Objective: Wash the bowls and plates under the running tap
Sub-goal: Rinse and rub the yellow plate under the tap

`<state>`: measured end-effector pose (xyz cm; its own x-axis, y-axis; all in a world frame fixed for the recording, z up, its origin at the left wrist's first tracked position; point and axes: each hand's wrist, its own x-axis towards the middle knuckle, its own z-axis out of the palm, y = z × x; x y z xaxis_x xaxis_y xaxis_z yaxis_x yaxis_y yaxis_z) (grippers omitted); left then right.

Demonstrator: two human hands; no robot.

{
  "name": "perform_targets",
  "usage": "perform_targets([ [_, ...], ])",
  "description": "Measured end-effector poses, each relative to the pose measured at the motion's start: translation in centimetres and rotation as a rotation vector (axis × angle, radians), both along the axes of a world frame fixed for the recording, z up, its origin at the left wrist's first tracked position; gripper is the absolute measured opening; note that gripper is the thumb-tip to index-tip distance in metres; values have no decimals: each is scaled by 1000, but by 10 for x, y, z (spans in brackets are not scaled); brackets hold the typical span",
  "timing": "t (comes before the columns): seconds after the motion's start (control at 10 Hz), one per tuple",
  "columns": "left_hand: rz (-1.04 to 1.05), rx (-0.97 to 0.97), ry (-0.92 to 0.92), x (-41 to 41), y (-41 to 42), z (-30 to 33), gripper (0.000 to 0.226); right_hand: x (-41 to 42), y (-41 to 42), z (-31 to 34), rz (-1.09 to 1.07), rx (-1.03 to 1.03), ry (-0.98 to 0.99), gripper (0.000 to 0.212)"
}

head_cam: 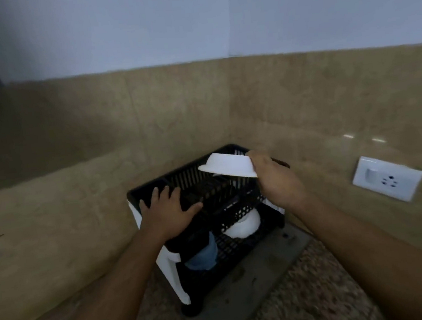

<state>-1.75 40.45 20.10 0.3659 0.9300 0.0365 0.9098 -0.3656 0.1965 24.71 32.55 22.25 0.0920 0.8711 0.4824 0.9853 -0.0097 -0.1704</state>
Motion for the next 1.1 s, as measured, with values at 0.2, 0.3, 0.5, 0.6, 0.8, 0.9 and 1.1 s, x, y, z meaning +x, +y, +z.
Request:
perform_targets([
  [0.2, 37, -132, 21, -13, 19, -32, 107, -19, 86, -13, 96, -141, -302, 62],
  [0.3, 50, -100, -7, -16, 25, -43, 105, -26, 112, -17, 91, -182, -333, 57],
  [0.5, 30, -36, -33, -15, 26, -50, 94, -30, 143, -30, 112, -204, -379, 51],
  [0.6, 30, -9, -43, -17, 28, -54, 90, -33, 152, -36, 151, -209, -369, 43],
  [0.8, 23, 10, -49, -17, 29, -57, 84, -26, 161, -52, 222, -326, -329, 62],
  [0.9, 19, 6, -48, -17, 30, -56, 81, -23, 157, -51, 227, -421, -262, 84],
  [1.1, 24, 20, -66, -15, 27, -55, 80, -28, 147, -45, 216, -430, -225, 89],
])
